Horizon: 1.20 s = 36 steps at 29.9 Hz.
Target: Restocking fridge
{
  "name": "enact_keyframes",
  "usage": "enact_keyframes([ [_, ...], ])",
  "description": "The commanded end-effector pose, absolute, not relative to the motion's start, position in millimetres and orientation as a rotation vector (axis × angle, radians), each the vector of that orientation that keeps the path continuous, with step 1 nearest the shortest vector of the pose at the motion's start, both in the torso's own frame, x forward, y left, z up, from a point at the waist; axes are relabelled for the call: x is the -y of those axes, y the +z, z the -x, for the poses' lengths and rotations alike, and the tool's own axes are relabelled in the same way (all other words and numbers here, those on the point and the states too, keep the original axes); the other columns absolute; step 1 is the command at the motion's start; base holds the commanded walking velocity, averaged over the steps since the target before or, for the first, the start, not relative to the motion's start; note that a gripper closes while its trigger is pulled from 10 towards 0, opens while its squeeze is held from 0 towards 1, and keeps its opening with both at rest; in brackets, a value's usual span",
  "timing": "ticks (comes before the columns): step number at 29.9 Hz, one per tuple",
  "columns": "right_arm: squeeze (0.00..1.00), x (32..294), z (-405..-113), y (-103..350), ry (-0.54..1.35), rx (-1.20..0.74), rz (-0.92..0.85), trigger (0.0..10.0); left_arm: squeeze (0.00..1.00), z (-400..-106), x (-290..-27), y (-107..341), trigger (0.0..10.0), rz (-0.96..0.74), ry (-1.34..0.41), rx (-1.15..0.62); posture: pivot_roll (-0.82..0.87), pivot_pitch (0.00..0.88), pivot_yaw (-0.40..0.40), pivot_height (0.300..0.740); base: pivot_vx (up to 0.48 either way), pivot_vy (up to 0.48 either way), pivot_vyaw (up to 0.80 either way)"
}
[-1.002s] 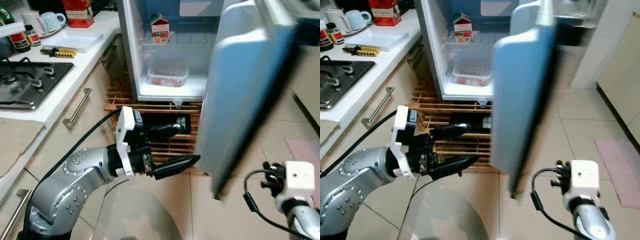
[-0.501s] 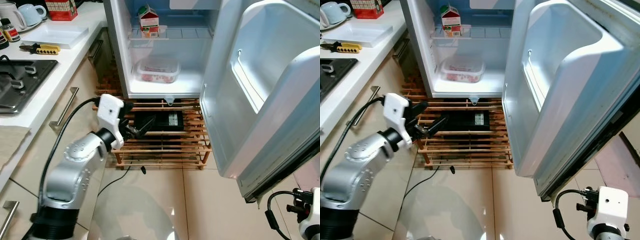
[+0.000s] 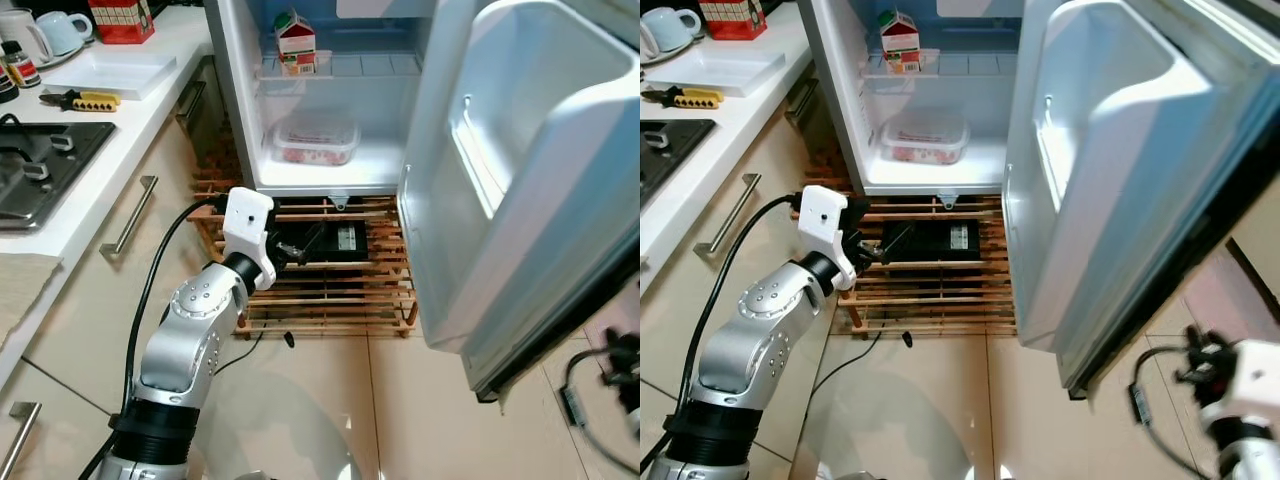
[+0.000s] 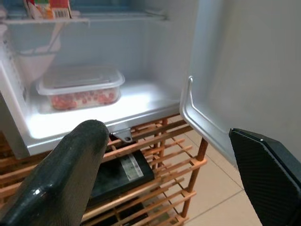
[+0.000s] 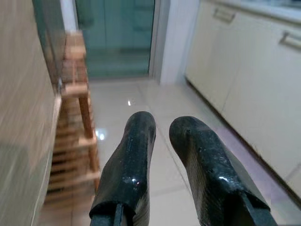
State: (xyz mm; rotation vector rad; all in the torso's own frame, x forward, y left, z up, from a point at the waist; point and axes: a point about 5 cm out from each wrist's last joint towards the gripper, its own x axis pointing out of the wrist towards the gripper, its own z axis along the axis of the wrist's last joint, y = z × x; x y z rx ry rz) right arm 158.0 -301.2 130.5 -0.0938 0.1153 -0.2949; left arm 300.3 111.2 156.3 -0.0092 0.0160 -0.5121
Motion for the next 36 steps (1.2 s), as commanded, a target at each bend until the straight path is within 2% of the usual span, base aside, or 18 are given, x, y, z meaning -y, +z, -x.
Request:
enact_keyframes([
  [1, 0.00, 295.4, -161.8, 138.2, -0.227, -0.099, 0.062, 10.0, 0.00, -304.9, -105.4, 161.9, 10.0, -0.024, -0.512, 0.005, -0.07, 0.038, 0.032, 0.740, 0.000, 0.000, 0.00],
  [3, 0.00, 281.1, -167.7, 152.8, -0.091, -0.034, 0.036, 10.0, 0.00, -311.6, -106.0, 164.0, 10.0, -0.028, -0.480, -0.009, -0.07, 0.029, 0.033, 0.740, 0.000, 0.000, 0.00],
  [5, 0.00, 279.6, -169.8, 160.4, -0.076, 0.003, 0.012, 10.0, 0.00, -313.8, -106.2, 167.5, 10.0, -0.022, -0.480, 0.007, -0.07, 0.026, 0.034, 0.740, 0.000, 0.000, 0.00],
  [7, 0.00, 284.4, -176.0, 176.4, -0.095, 0.073, -0.046, 10.0, 0.00, -318.3, -105.7, 175.8, 10.0, -0.016, -0.483, 0.053, -0.08, 0.023, 0.036, 0.740, 0.000, 0.000, 0.00],
  [11, 0.00, 289.1, -180.7, 178.4, -0.125, 0.080, -0.051, 10.0, 0.00, -322.7, -101.0, 179.0, 10.0, -0.023, -0.494, 0.065, -0.08, 0.017, 0.034, 0.740, 0.000, 0.000, 0.00],
  [17, 0.00, 269.9, -186.2, 166.1, -0.108, 0.044, -0.095, 10.0, 0.00, -335.7, -82.4, 182.3, 10.0, -0.061, -0.492, 0.058, -0.08, 0.000, 0.035, 0.740, 0.000, 0.000, 0.00],
  [22, 0.00, 263.1, -183.1, 154.1, -0.136, 0.008, -0.127, 10.0, 0.00, -339.0, -79.1, 183.6, 10.0, -0.069, -0.502, 0.067, -0.08, 0.000, 0.040, 0.740, 0.000, 0.000, 0.00],
  [36, 0.00, 273.7, -192.3, 168.0, -0.260, 0.086, -0.183, 10.0, 0.00, -345.4, -75.5, 180.4, 10.0, -0.123, -0.499, 0.050, -0.09, 0.004, 0.043, 0.740, 0.000, 0.000, 0.00],
])
